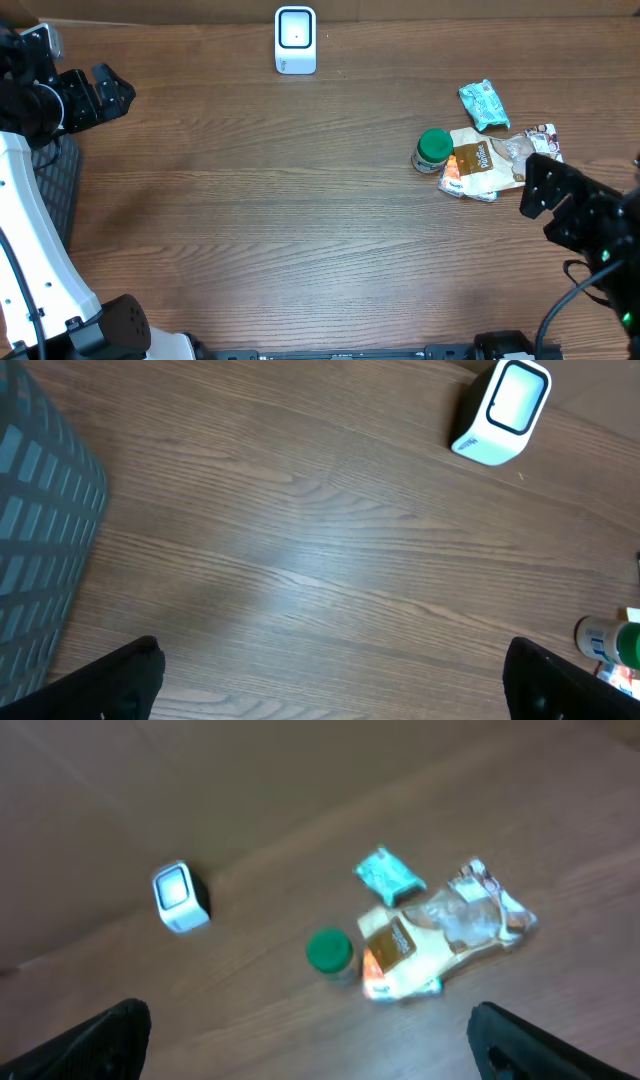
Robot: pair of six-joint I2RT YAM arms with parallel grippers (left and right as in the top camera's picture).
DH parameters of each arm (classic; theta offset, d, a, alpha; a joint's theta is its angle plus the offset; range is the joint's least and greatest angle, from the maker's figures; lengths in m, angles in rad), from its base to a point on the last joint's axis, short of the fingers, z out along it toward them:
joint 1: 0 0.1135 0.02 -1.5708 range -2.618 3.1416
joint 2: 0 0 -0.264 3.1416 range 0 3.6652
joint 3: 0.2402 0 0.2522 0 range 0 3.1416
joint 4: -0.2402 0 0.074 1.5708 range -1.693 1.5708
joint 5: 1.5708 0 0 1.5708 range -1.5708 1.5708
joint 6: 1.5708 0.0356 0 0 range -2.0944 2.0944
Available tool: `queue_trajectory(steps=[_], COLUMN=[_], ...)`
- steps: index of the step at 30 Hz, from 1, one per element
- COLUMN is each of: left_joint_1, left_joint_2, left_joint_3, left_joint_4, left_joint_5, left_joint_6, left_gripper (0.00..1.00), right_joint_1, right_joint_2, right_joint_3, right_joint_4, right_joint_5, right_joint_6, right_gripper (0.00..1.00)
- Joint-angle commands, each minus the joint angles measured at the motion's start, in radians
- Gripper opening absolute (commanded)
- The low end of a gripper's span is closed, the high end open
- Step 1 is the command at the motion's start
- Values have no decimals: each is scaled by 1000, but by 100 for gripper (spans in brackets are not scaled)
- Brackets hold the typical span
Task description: Scan the item barcode
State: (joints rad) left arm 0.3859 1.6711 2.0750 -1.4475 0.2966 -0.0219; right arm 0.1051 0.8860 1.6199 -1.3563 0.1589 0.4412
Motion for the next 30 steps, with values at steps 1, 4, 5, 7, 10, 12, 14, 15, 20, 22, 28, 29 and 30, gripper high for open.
queue_trajectory(steps=[1, 4, 5, 7, 10, 12, 14, 15, 20, 22, 28, 29, 30], left_joint_1=[-6, -6, -6, -6, -6, -6, -6, -6, -6, -6, -6, -6, -6], left_joint_2=[-7, -7, -7, -7, -7, -7, -7, -7, -7, -7, -7, -7, -7], left_joint_3=[14, 14, 14, 14, 14, 14, 14, 14, 14, 14, 14, 14, 14], left_joint_4=[1, 1, 1, 1, 1, 1, 1, 1, 1, 1, 1, 1, 1], left_joint_5=[7, 7, 7, 7, 7, 7, 8, 7, 7, 7, 7, 7, 7], left_joint_6=[19, 19, 19, 19, 19, 19, 19, 19, 19, 19, 19, 19, 19], left_gripper=[99, 100, 99, 100, 100, 100, 100, 100, 100, 100, 100, 100, 100], right_joint_1=[28, 35, 35, 35, 35, 35, 35, 35, 35, 35, 35, 35, 35], right_joint_2=[-121, -225, -259, -329, -418, -478, -532, -554, -643, -667, -762, -785, -799], right_joint_3=[-181, -329, -377, -475, -602, -688, -769, -803, -983, -1052, -1262, -1294, -1315], right_joint_4=[186, 362, 414, 507, 617, 692, 765, 797, 967, 1038, 1222, 1245, 1260], right_joint_5=[51, 50, 50, 50, 51, 50, 51, 51, 51, 51, 51, 51, 51], right_joint_6=[3, 4, 4, 4, 4, 4, 4, 4, 3, 4, 4, 4, 4], right_gripper=[100, 100, 100, 100, 100, 100, 100, 100, 100, 100, 100, 100, 100])
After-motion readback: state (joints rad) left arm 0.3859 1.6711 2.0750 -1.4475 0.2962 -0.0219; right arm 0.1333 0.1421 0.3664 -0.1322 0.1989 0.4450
